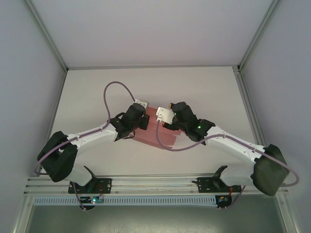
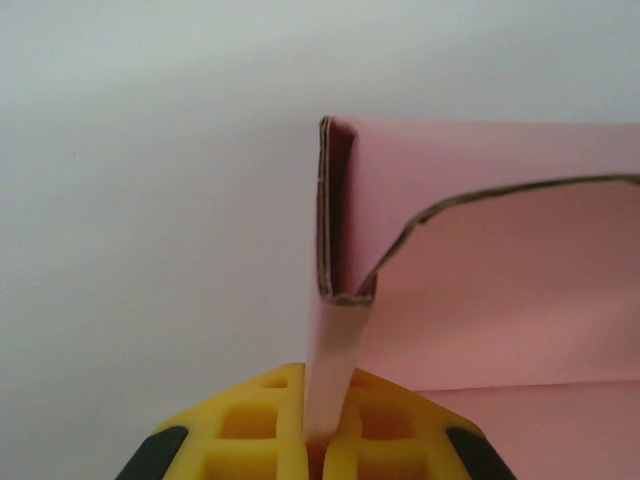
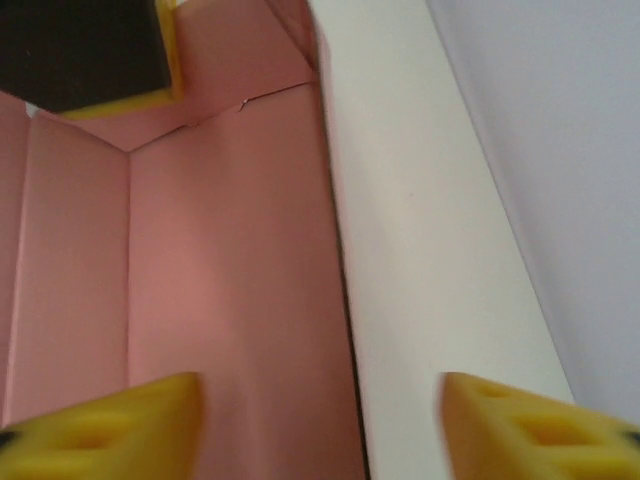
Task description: Assemble paper box
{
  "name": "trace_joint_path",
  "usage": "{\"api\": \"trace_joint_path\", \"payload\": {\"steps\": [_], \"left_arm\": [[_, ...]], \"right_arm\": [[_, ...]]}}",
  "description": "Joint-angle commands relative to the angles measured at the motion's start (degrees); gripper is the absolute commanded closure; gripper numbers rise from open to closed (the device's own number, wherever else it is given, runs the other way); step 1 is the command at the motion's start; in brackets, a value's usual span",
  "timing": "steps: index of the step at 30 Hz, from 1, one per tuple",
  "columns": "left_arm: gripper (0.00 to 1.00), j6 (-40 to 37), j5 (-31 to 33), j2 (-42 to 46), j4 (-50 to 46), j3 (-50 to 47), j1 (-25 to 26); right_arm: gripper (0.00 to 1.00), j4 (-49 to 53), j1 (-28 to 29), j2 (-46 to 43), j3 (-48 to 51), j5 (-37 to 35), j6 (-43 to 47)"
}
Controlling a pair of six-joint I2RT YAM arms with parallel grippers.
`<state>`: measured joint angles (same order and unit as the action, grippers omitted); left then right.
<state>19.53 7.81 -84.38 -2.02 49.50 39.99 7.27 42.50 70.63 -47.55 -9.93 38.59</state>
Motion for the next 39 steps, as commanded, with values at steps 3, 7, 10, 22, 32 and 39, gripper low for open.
{"api": "trace_joint_path", "payload": {"steps": [3, 7, 10, 22, 32, 39], "left_arm": [[1.0, 1.0, 4.9, 1.6, 4.8, -2.9, -0.8], [1.0, 1.9, 5.2, 2.5, 6.9, -4.8, -1.4], [1.0, 2.5, 4.6, 3.0, 8.2, -5.4, -1.8], [1.0, 2.5, 1.1, 4.7, 12.1, -6.9, -1.9], [1.0, 1.1, -3.8, 6.0, 15.5, -8.1, -2.0], [1.0, 2.2, -5.0, 5.7, 16.1, -8.7, -2.0]], "right_arm": [[0.02, -4.9, -4.4, -11.1, 4.2, 2.0, -8.0], [0.02, -10.2, -11.7, -19.2, 8.4, 5.2, -18.2], [0.02, -8.2, -17.8, -20.9, 8.2, 6.0, -24.3], [0.02, -3.7, -19.9, -9.3, 5.5, 23.2, -23.9], [0.02, -8.8, -13.9, -1.5, 5.1, 15.5, -21.8], [0.02, -38.8, -9.2, 2.1, 11.3, -8.5, -31.7]]}}
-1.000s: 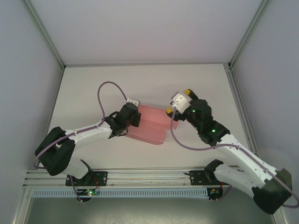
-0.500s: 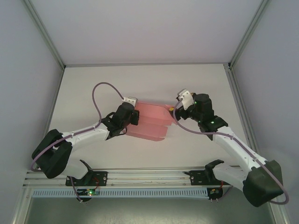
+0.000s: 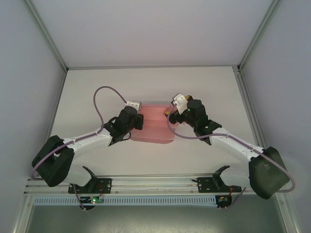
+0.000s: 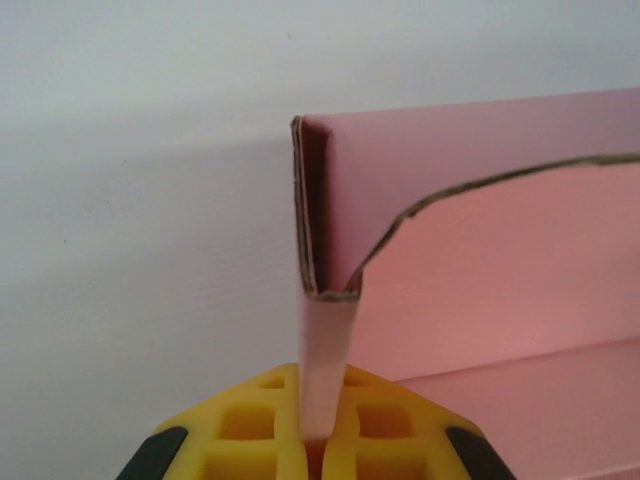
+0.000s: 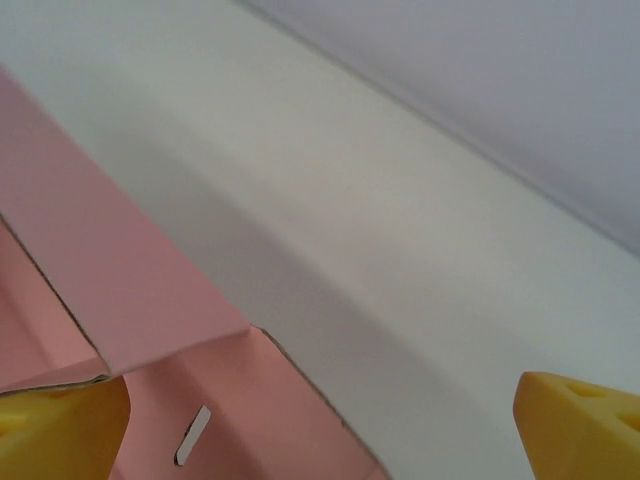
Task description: Assemble paper box
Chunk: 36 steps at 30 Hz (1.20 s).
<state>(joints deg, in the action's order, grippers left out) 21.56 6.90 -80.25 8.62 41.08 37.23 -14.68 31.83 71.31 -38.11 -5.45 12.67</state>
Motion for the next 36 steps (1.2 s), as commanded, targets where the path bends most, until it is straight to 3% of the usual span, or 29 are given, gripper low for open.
{"api": "trace_joint_path", "payload": {"steps": [1, 4, 12, 15, 18, 28, 36], "left_arm": [[1.0, 0.4, -3.9, 1.6, 5.4, -0.5, 0.8], [1.0, 1.5, -2.1, 2.2, 5.5, -1.0, 0.7], [1.0, 1.4, 2.8, 3.9, 5.1, -1.0, 0.7], [1.0, 0.8, 2.6, 4.5, 4.3, -0.5, 0.4], [1.0, 0.7, 1.9, 5.3, 4.5, -0.4, 0.3], [1.0, -0.4, 0.4, 6.9, 3.0, 0.3, 0.1], [1.0, -1.0, -4.1, 5.9, 4.9, 0.0, 0.1]], "right_arm": [[0.02, -18.7, 1.6, 1.7, 2.3, -14.5, -6.2], [0.02, -16.1, 2.0, 1.1, 2.2, -14.5, -5.3], [0.02, 15.4, 2.0, -13.5, 1.5, -0.8, 1.7], [0.02, 24.7, 0.6, -19.1, 1.4, -0.8, 0.2], [0.02, 30.8, -2.5, -21.8, 1.3, 4.6, -1.1], [0.02, 28.2, -5.1, -19.0, 3.6, 7.2, -2.2], [0.02, 13.4, -5.0, -15.5, 4.0, 8.7, -2.1]]}}
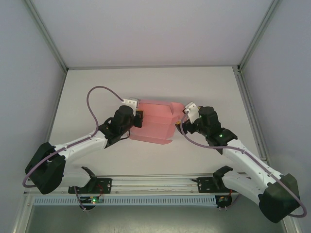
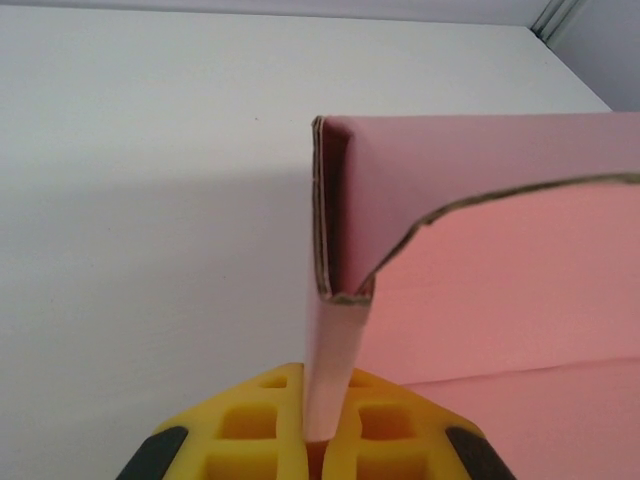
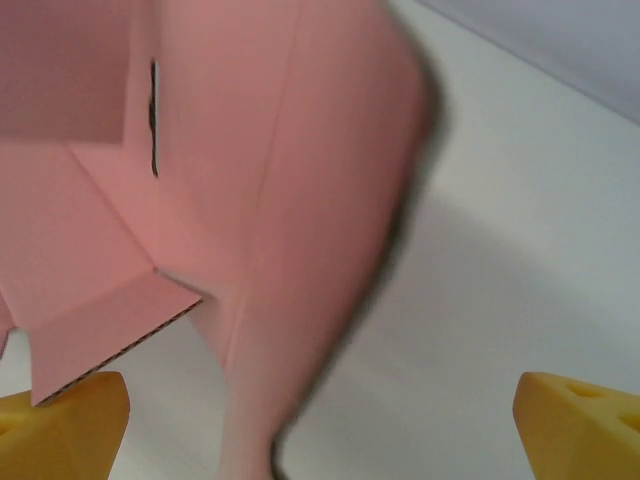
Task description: Assemble paper box
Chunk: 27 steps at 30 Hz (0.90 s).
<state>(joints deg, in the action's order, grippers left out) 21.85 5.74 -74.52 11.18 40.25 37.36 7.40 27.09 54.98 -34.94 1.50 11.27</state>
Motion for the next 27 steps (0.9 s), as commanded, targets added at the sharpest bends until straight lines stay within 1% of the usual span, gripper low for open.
{"api": "trace_joint_path", "payload": {"steps": [1, 4, 8, 12, 14, 18, 20, 22, 24, 27], "left_arm": [[1.0, -1.6, -3.6, 0.1, 2.6, 0.8, 0.0], [1.0, -2.0, -4.4, -0.3, 3.3, 0.7, 0.1], [1.0, -2.2, -5.4, -0.3, 4.0, 0.6, 0.0], [1.0, -1.9, -6.3, -0.3, 5.5, 0.3, 0.0], [1.0, -1.6, -5.8, -0.3, 5.0, 0.6, 0.0], [1.0, -0.3, -3.9, 0.4, 5.5, 0.2, 0.0], [1.0, 0.6, 0.1, 0.5, 4.0, 0.5, 0.0], [1.0, 0.6, 2.7, 0.4, 3.3, 0.3, -0.1], [1.0, 0.7, 4.6, 0.5, 2.6, 0.0, 0.0], [1.0, 0.6, 6.9, 0.8, 1.9, -0.7, -0.4]], "right_arm": [[0.02, -10.4, -0.1, 1.2, 1.0, 2.3, -0.5], [0.02, -13.5, 0.5, 2.2, 0.8, 2.0, 0.0], [0.02, -13.0, 1.6, 4.3, 0.6, 4.7, 2.3], [0.02, -13.0, 6.6, 7.1, 1.5, 5.5, 8.3], [0.02, -13.5, 8.7, 8.4, 1.4, 2.3, 9.4], [0.02, -14.4, 10.0, 9.6, 0.6, -6.5, 7.7], [0.02, -14.2, 10.0, 8.0, 0.4, -10.6, 5.7], [0.02, -12.4, 9.6, 4.8, 0.3, -11.2, 4.2], [0.02, -9.9, 8.9, 0.7, 0.9, -7.9, 3.6], [0.02, -7.1, 6.6, -7.8, 3.0, -2.2, 1.3]]}}
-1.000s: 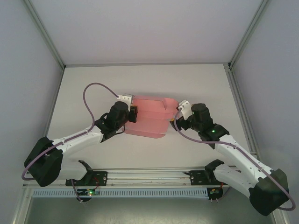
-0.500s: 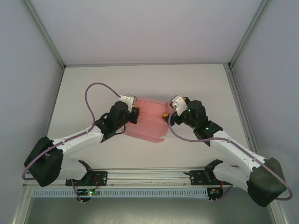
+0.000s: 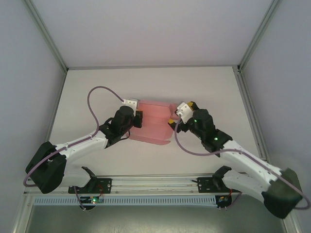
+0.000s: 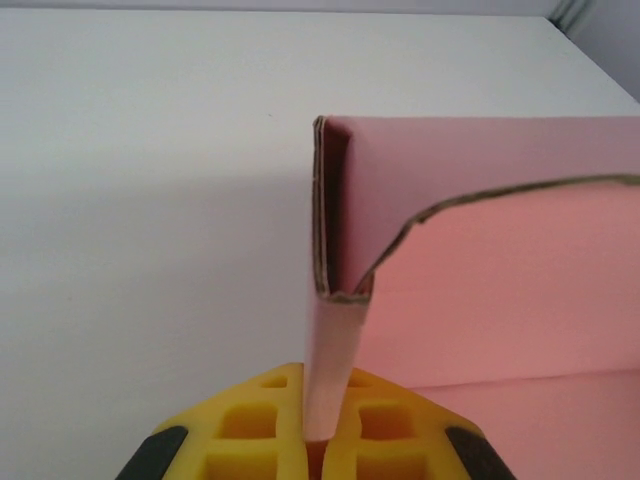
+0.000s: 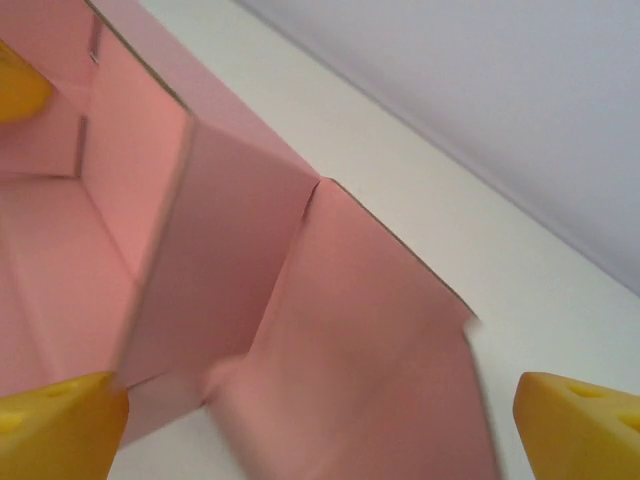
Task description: Assemble paper box
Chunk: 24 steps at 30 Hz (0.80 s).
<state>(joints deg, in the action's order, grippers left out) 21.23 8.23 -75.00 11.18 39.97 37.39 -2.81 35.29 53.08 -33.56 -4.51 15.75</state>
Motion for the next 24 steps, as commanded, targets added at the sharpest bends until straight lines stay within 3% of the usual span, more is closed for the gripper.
{"api": "trace_joint_path", "payload": {"steps": [1, 7, 12, 19, 24], "left_arm": [[1.0, 1.2, 4.5, 1.5, 1.9, -0.8, -0.7], [1.0, 0.3, 3.7, 4.5, 5.1, -3.6, -1.3], [1.0, 1.0, 3.1, 6.4, 6.8, -4.4, -1.6], [1.0, 0.8, 2.1, 6.9, 7.1, -4.2, -1.6], [1.0, 0.6, 1.0, 6.0, 7.5, -3.8, -1.5]], "right_arm": [[0.02, 3.5, -3.3, -9.0, 2.4, 6.0, -5.1], [0.02, 3.4, -19.3, -18.4, 4.7, 17.4, -17.3], [0.07, 4.0, -29.5, -11.8, 3.1, 33.6, -20.8], [0.3, 5.9, -28.2, 3.8, -4.6, 51.5, -14.9], [0.38, 7.0, -21.7, 9.4, -8.8, 53.1, -9.3]]}}
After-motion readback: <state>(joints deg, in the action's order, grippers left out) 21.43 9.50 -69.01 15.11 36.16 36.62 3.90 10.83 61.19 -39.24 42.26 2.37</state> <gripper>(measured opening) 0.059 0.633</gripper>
